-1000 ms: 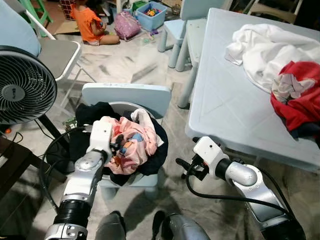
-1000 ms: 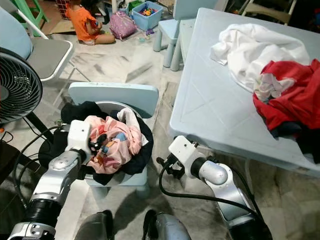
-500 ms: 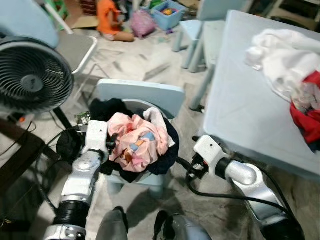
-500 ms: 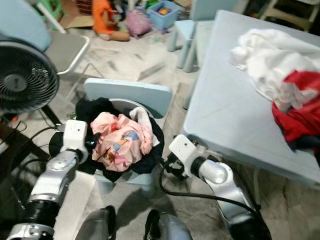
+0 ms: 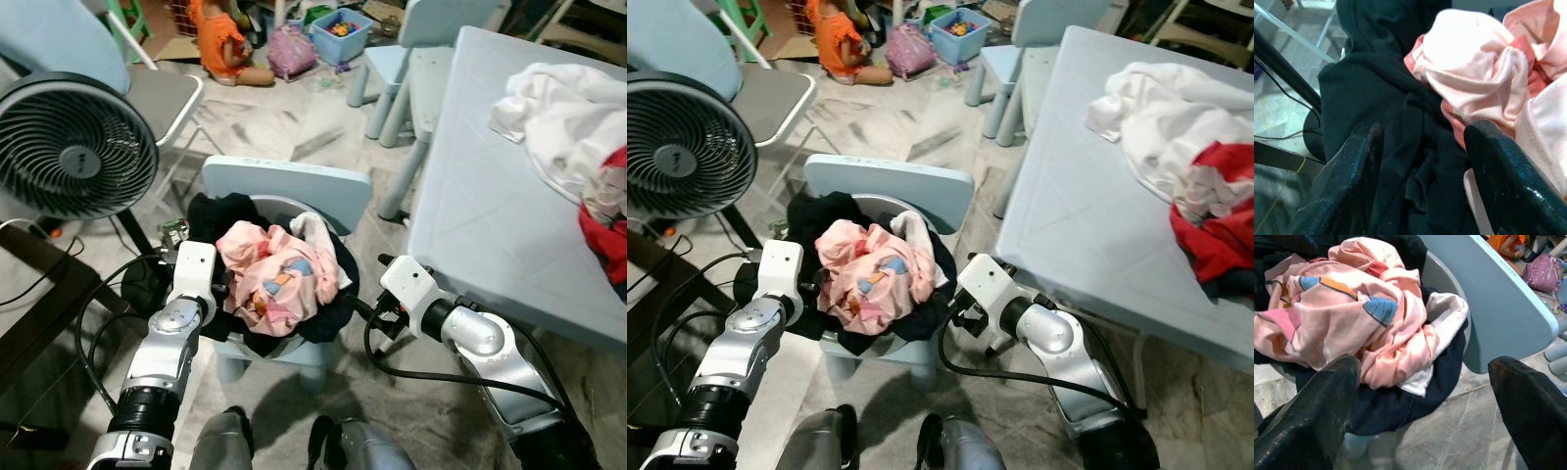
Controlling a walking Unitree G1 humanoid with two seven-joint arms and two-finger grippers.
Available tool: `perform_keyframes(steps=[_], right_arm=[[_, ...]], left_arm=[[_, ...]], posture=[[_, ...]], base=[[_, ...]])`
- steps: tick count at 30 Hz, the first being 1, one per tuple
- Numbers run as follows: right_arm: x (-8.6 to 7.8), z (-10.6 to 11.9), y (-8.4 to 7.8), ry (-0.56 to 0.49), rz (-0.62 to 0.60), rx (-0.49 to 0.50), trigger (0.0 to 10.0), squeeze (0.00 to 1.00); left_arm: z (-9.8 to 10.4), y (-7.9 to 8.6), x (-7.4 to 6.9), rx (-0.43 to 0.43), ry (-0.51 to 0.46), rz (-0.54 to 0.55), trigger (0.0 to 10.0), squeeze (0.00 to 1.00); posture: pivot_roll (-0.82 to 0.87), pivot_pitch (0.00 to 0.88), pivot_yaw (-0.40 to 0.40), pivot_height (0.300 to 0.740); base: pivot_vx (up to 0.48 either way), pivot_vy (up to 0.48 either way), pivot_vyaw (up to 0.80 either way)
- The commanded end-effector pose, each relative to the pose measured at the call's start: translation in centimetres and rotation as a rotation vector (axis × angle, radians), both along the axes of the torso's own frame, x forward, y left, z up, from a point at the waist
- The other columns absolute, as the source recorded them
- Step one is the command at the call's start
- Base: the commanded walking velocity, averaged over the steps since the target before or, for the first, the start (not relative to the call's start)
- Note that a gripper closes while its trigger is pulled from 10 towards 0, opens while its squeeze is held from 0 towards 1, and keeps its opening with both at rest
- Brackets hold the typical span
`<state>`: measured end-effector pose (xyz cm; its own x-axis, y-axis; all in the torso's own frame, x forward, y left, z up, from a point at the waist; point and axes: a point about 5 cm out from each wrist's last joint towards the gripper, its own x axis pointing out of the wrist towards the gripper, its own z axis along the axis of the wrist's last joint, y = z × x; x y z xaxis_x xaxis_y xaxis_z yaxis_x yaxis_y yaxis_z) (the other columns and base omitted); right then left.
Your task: Hang hanger
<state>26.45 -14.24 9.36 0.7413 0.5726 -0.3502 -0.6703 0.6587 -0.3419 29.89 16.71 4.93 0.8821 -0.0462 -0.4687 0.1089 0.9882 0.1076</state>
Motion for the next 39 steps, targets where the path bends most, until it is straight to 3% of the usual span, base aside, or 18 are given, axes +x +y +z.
perform_keyframes(steps=[1,6,13,14,15,17,18,26,39], right_arm=[[-0.1,0.1,-0.3,-0.009,-0.003,-0.002,10.0,0.0],[-0.2,0.4,0.0,-0.023,0.012,-0.001,10.0,0.0],[-0.3,0.6,-0.3,-0.033,0.019,-0.017,10.0,0.0],[-0.3,0.6,-0.3,-0.033,0.017,-0.019,10.0,0.0],[-0.3,0.7,-0.4,-0.035,0.016,-0.02,10.0,0.0],[-0.2,0.7,-0.4,-0.035,0.015,-0.019,10.0,0.0],[-0.2,0.7,-0.3,-0.036,0.014,-0.017,10.0,0.0],[-0.5,0.2,0.4,-0.008,0.059,-0.014,10.0,0.0],[-0.4,0.2,0.7,0.023,0.106,-0.009,10.0,0.0]], left_arm=[[-0.5,-0.5,-0.1,0.007,0.037,-0.022,10.0,0.0],[-1.2,-0.5,0.3,0.007,0.08,-0.058,10.0,0.0],[-2.0,-1.8,1.5,-0.038,0.139,-0.155,10.0,0.0],[-2.4,-2.1,1.4,-0.056,0.162,-0.167,7.1,0.0],[-2.9,-2.4,1.2,-0.068,0.191,-0.187,1.7,0.0],[-3.2,-2.6,1.0,-0.085,0.205,-0.195,1.7,0.0],[-3.4,-2.6,1.0,-0.101,0.212,-0.192,0.0,0.0],[-3.7,-1.5,0.9,-0.262,0.249,-0.072,0.0,0.0],[-3.5,0.0,1.3,-0.232,0.212,-0.04,0.0,0.0]], posture=[[-0.06,0.15,-0.103,0.74],[-0.07,0.158,-0.109,0.74],[-0.1,0.16,-0.115,0.74],[-0.1,0.16,-0.113,0.74],[-0.1,0.158,-0.11,0.74],[-0.1,0.158,-0.11,0.74],[-0.1,0.159,-0.109,0.74],[-0.08,0.162,-0.114,0.74],[-0.07,0.153,-0.122,0.74]], base=[[0.0,0.0,0.0],[0.0,0.0,0.0],[0.0,0.0,0.0],[0.0,0.0,0.0],[0.0,0.0,0.0],[0.0,0.0,0.0],[0.0,0.0,0.0],[0.0,0.0,0.0],[0.0,0.0,0.0]])
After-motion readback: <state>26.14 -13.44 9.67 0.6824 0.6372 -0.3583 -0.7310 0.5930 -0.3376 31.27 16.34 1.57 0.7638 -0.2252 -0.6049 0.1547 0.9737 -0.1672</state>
